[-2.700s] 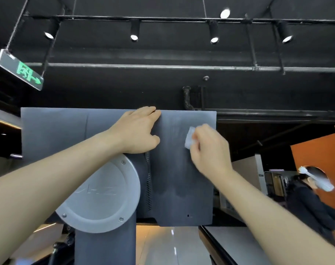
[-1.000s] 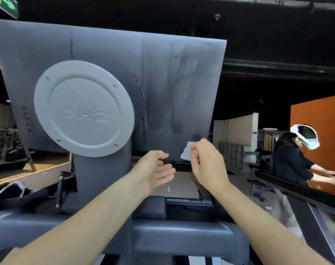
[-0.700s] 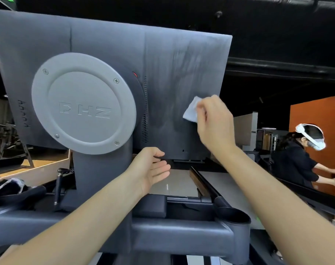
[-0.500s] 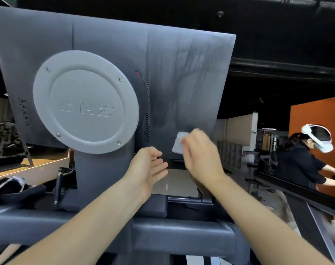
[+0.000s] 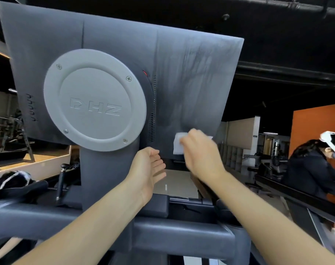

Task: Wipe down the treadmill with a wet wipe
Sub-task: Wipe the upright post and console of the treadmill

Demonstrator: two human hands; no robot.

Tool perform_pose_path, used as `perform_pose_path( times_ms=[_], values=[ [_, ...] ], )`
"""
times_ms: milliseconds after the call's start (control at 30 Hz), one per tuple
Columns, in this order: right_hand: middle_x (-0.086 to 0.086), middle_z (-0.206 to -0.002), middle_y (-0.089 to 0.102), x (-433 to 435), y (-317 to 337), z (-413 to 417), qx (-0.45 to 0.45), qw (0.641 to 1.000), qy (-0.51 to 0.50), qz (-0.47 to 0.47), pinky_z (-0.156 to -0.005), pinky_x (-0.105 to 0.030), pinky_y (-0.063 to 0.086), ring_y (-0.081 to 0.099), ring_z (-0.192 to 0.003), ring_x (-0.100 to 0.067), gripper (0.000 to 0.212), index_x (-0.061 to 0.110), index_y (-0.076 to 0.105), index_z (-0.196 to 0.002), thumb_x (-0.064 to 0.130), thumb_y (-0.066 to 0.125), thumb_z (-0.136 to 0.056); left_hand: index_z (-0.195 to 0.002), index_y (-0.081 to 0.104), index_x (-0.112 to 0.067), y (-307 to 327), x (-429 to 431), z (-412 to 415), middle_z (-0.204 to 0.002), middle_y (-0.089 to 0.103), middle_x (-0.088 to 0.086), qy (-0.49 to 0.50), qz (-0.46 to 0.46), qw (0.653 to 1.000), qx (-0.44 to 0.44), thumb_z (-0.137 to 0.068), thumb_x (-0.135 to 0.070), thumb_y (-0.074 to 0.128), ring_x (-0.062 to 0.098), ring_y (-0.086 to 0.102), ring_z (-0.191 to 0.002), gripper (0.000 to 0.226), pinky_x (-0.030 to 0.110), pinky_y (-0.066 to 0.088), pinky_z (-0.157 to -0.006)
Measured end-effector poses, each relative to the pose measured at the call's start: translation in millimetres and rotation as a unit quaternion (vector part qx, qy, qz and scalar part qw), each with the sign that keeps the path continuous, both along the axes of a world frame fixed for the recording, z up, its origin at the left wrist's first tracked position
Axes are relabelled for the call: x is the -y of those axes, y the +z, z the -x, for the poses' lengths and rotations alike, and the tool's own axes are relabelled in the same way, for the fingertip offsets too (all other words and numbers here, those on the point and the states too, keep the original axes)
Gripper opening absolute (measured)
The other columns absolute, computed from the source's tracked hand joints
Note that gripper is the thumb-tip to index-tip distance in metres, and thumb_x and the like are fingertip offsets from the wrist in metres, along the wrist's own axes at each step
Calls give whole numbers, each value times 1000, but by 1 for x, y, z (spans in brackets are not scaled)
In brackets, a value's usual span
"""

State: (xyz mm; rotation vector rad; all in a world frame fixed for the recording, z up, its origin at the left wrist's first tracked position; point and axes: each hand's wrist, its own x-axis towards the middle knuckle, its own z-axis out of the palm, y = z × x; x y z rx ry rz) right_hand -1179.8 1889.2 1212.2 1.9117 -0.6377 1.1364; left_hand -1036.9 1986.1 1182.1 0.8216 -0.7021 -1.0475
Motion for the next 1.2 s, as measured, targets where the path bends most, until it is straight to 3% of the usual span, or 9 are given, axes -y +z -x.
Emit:
perform_pose_path(
  times_ms=[133,300,367,500,633,867,1000,1100,1200],
  values=[
    [-5,-75,50,8,-2,7,-249,964,-31,85,-57,-33,29,48,-64,-24,31,12,60,-78,2,78,-56,-126,61,-7,1,-4,3,-132,63,10,14,7,1000,5,-100,-24,50,22,60,-118,33,35,51,-79],
    [-14,-87,59,-22,93,1,106,986,89,96,-62,-38,42,56,-75,-34,8,3,65,-94,3,68,-86,-123,66,-8,-4,-2,3,-124,69,8,39,4,999,9,-100,-23,51,19,64,-115,32,38,53,-89],
    [-14,-88,57,-21,85,-9,148,976,136,87,-61,-37,40,54,-75,-32,6,2,64,-93,5,60,-90,-126,65,-8,-6,-2,0,-126,69,7,26,10,1000,3,-101,-26,49,19,64,-117,34,38,53,-91],
    [-11,-75,49,12,-3,-29,-84,991,53,85,-57,-35,35,50,-64,-30,26,8,59,-76,-4,76,-61,-132,63,-8,-7,-3,-2,-129,68,6,1,25,1000,6,-104,-30,41,18,63,-115,41,40,49,-97],
    [-7,-75,49,13,-1,-23,-257,953,21,158,-60,-37,35,48,-65,-27,29,14,46,-89,0,58,-66,-132,63,-8,-5,-8,-1,-132,68,4,-7,24,999,24,-105,-31,38,14,64,-113,43,38,47,-99],
    [-13,-83,56,-24,102,-33,143,972,120,144,-60,-32,31,51,-70,-30,12,4,66,-92,0,57,-84,-135,62,-8,-9,-20,-8,-133,67,8,-4,18,998,60,-105,-30,43,20,63,-122,41,42,47,-107],
    [-9,-72,52,-3,17,-56,-46,985,73,152,-53,-31,30,52,-59,-29,21,8,58,-79,-4,67,-64,-117,68,-12,-9,-41,-26,-104,78,12,5,40,984,171,-109,-29,35,22,76,-95,38,36,56,-89],
    [-8,-75,55,0,-11,-48,-219,959,86,160,-55,-36,40,55,-64,-28,23,14,44,-96,1,48,-77,-97,74,-11,-9,-56,-46,-81,78,7,96,54,954,279,-107,-19,43,14,73,-70,33,27,50,-68],
    [-9,-74,56,-13,42,-50,-132,972,37,190,-54,-35,37,55,-64,-31,30,11,48,-92,1,63,-68,-85,77,-7,-19,-66,-68,-66,71,2,232,68,909,341,-98,-6,62,6,61,-56,20,13,45,-57]
  ],
)
